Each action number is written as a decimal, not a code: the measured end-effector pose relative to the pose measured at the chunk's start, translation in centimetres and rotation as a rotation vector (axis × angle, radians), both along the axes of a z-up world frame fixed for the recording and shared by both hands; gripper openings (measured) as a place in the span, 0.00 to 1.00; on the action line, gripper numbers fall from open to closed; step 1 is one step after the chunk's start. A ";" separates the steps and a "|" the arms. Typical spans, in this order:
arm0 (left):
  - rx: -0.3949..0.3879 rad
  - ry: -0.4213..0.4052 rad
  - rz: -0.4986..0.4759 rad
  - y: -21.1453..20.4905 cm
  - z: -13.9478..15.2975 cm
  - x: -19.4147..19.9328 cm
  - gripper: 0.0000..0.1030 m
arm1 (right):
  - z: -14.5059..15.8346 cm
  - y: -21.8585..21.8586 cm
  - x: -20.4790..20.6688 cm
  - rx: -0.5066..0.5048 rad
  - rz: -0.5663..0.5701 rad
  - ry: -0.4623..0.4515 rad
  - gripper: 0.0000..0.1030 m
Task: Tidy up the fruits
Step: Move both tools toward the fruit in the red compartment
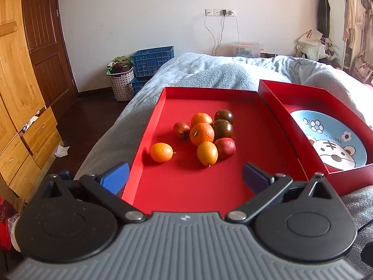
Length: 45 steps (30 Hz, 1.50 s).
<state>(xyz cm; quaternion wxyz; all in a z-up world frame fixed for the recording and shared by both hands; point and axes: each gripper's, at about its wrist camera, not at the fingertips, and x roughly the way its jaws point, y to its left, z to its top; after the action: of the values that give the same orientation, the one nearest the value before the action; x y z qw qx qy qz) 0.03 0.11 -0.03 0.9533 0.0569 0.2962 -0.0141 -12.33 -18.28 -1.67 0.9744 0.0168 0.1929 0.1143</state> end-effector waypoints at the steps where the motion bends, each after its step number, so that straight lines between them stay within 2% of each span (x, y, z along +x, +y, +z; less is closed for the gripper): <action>1: 0.002 0.001 0.003 0.0 0.0 0.0 1.00 | 0.0 0.0 0.0 0.003 -0.001 0.000 0.99; 12: 0.011 0.003 0.009 0.1 -0.4 0.6 1.00 | 0.0 -0.1 0.0 0.004 -0.003 -0.019 0.99; 20: 0.023 0.004 0.002 0.3 -0.4 1.0 1.00 | 1.7 -0.2 0.6 -0.005 0.029 -0.046 0.99; 24: 0.031 -0.007 -0.012 0.4 -0.3 1.2 1.00 | 3.7 0.3 2.8 -0.024 0.105 -0.048 0.99; 27: 0.050 -0.021 -0.023 0.5 -0.3 1.4 1.00 | 5.2 1.3 5.2 -0.075 0.162 -0.063 0.99; 30: 0.039 -0.014 -0.038 0.9 -0.5 1.7 1.00 | 5.5 2.3 8.3 -0.089 0.212 -0.009 0.99; 32: 0.029 -0.013 -0.052 1.2 -0.7 1.8 1.00 | 5.3 3.6 10.6 -0.127 0.251 0.027 0.92; 34: 0.022 -0.008 -0.068 1.4 -0.9 2.0 1.00 | 4.8 4.6 12.4 -0.133 0.286 0.075 0.76; 39: -0.029 -0.016 -0.128 1.4 -1.5 2.1 1.00 | 2.8 6.4 16.6 -0.148 0.316 0.206 0.64; 42: -0.052 0.018 -0.152 1.4 -2.1 2.6 0.94 | 1.6 6.9 19.0 -0.162 0.319 0.302 0.56; 45: -0.055 0.065 -0.159 1.5 -2.7 3.3 0.89 | 0.7 7.4 20.5 -0.202 0.317 0.353 0.50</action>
<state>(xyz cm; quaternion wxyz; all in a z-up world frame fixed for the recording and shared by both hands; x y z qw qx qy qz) 3.29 1.63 -2.71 0.9403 0.0534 0.3209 -0.0999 8.19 -10.87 -0.97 0.8923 -0.0913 0.3705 0.2413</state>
